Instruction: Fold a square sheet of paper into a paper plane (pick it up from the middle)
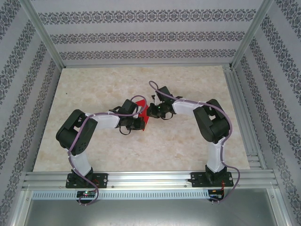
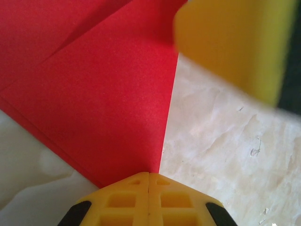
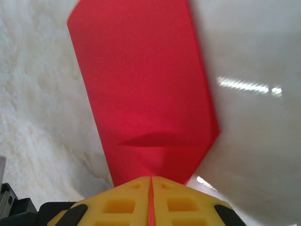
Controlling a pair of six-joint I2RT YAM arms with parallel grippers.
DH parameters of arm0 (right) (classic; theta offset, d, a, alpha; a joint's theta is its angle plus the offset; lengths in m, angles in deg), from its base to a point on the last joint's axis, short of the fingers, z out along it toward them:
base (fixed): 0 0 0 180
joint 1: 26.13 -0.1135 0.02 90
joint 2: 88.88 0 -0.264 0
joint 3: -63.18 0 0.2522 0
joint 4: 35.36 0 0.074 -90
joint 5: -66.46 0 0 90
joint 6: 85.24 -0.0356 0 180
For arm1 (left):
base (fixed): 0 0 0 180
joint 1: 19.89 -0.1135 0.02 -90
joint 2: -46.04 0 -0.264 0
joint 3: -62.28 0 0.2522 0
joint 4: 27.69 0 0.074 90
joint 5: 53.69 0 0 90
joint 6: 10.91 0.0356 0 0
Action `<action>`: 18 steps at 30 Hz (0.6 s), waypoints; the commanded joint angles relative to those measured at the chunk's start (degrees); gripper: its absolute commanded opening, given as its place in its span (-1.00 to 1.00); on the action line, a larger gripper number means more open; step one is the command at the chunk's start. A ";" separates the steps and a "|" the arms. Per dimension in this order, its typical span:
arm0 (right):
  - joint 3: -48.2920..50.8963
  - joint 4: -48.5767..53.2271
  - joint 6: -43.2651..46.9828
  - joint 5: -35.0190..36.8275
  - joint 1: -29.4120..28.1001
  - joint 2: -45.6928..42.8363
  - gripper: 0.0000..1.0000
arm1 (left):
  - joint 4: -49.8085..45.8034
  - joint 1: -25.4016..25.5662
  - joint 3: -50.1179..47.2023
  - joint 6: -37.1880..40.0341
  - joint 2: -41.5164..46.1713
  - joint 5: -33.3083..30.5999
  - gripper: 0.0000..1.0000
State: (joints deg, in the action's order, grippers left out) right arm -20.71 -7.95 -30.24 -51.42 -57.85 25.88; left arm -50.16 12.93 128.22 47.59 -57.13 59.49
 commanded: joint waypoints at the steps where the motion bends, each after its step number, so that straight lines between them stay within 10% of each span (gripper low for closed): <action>1: -0.47 -2.88 -1.46 -2.00 -0.44 2.13 -0.79 | -7.55 1.12 -0.93 1.10 -1.24 -2.84 -0.91; 18: -2.90 1.94 -3.32 1.72 -0.45 6.70 -0.80 | -4.70 2.90 -3.57 1.00 1.57 2.93 -0.86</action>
State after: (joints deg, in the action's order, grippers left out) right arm -22.98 -7.66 -32.84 -52.58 -58.62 29.90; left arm -49.81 13.54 127.26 47.59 -56.32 59.54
